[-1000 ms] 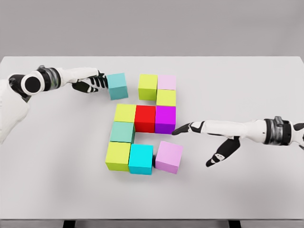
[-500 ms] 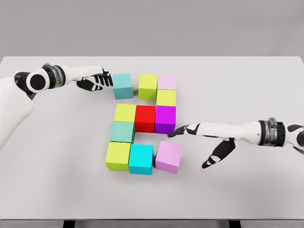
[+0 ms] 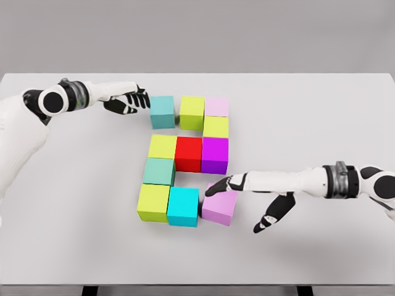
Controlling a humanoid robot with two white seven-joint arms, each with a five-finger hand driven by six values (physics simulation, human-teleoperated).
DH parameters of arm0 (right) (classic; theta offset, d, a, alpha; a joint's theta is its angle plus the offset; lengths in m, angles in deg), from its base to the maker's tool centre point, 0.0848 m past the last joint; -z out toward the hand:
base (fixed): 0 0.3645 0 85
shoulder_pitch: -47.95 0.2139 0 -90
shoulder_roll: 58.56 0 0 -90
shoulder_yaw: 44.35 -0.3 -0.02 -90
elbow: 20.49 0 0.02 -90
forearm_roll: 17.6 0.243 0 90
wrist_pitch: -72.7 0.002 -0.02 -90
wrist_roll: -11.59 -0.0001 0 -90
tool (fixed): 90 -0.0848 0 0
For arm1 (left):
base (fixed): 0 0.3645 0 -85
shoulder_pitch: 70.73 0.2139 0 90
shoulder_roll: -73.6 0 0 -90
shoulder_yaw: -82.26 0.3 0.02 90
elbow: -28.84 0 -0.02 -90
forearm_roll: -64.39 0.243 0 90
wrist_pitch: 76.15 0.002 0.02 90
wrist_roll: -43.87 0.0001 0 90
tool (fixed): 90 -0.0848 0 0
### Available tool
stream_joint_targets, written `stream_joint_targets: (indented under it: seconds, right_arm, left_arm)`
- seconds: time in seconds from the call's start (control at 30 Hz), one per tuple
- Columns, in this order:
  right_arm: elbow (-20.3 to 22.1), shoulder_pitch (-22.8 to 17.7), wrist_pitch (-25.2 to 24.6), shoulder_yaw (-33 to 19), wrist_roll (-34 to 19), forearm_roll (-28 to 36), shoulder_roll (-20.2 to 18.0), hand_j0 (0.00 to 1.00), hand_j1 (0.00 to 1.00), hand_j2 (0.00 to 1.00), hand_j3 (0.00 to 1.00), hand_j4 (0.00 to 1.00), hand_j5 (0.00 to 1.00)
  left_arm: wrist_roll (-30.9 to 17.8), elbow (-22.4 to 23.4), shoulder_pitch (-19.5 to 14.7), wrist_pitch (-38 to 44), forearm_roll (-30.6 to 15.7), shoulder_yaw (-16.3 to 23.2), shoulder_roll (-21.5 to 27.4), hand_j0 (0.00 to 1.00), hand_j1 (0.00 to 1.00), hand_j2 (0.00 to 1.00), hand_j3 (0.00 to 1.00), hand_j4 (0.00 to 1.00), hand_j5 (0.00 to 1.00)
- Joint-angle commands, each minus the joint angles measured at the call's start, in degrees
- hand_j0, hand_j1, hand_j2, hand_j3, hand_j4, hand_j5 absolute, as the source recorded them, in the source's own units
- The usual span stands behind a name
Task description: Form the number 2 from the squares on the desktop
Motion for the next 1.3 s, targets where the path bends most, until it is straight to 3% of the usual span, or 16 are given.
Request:
stream_joint_targets:
  seconds: [0.0, 0.17, 0.37, 0.53, 0.73, 0.8, 0.87, 0.9, 1.0, 1.27]
  right_arm:
    - [0.82, 0.0, -0.12, 0.0, 0.01, 0.19, 0.03, 1.0, 1.0, 1.0, 1.0, 1.0, 1.0]
    - [1.61, 0.09, -0.12, 0.0, 0.01, -0.69, 0.12, 1.0, 1.0, 1.0, 1.0, 1.0, 1.0]
    - [-4.54, 0.44, -0.12, -0.62, 0.01, -0.17, 0.56, 1.0, 1.0, 1.0, 1.0, 1.0, 1.0]
    - [-6.56, 0.62, -0.12, -0.27, 0.01, -0.25, 1.53, 1.0, 1.0, 1.0, 1.0, 1.0, 1.0]
    - [-5.6, 0.62, -0.12, 0.09, 0.01, -0.78, 1.7, 1.0, 1.0, 1.0, 1.0, 1.0, 1.0]
    - [-4.54, 0.7, -0.12, 0.53, 0.01, -0.87, 1.7, 1.0, 1.0, 1.0, 1.0, 1.0, 1.0]
    - [-3.66, 0.7, -0.12, 0.61, 0.01, -0.96, 1.7, 1.0, 1.0, 1.0, 1.0, 1.0, 1.0]
    - [-2.96, 0.7, -0.12, 0.88, 0.01, -1.04, 1.7, 1.0, 1.0, 1.0, 1.0, 1.0, 1.0]
    - [-2.61, 0.7, -0.12, 0.97, 0.01, -1.48, 1.7, 1.0, 1.0, 1.0, 1.0, 1.0, 1.0]
    - [-2.52, 0.97, -0.12, 0.79, 0.01, -1.4, 1.7, 1.0, 1.0, 1.0, 1.0, 1.0, 1.0]
  left_arm:
    - [0.01, 0.02, 0.0, 0.05, -0.19, -0.09, -0.38, 0.56, 0.56, 0.56, 0.56, 0.56, 0.56]
    - [0.01, 0.02, -0.35, -0.21, -0.19, 0.09, -0.82, 0.56, 0.56, 0.56, 0.56, 0.56, 0.56]
    - [0.01, 0.02, -0.62, -0.3, -0.19, 0.35, -1.53, 0.56, 0.56, 0.56, 0.56, 0.56, 0.56]
    - [0.01, -0.07, -0.53, -0.39, -0.37, 0.0, -1.44, 0.57, 0.57, 0.57, 0.57, 0.57, 0.57]
    - [0.01, 0.1, -0.88, -0.39, -0.54, -0.7, -0.38, 0.71, 0.71, 0.71, 0.71, 0.71, 0.71]
    - [0.01, -0.25, -1.41, -1.0, -1.07, -2.2, 3.3, 0.75, 0.75, 0.75, 0.75, 0.75, 0.75]
    - [0.01, -1.04, -1.85, -4.16, -4.4, -3.25, 8.13, 0.82, 0.82, 0.82, 0.82, 0.82, 0.82]
    - [0.01, -1.65, -2.11, -6.36, -7.48, -3.34, 12.35, 1.0, 1.0, 1.0, 1.0, 1.0, 1.0]
    - [0.01, -3.06, -1.49, -7.33, -11.88, -6.51, 17.55, 1.0, 1.0, 1.0, 1.0, 1.0, 1.0]
    - [0.01, -3.41, -1.23, -7.51, -11.79, -6.42, 17.55, 1.0, 1.0, 1.0, 1.0, 1.0, 1.0]
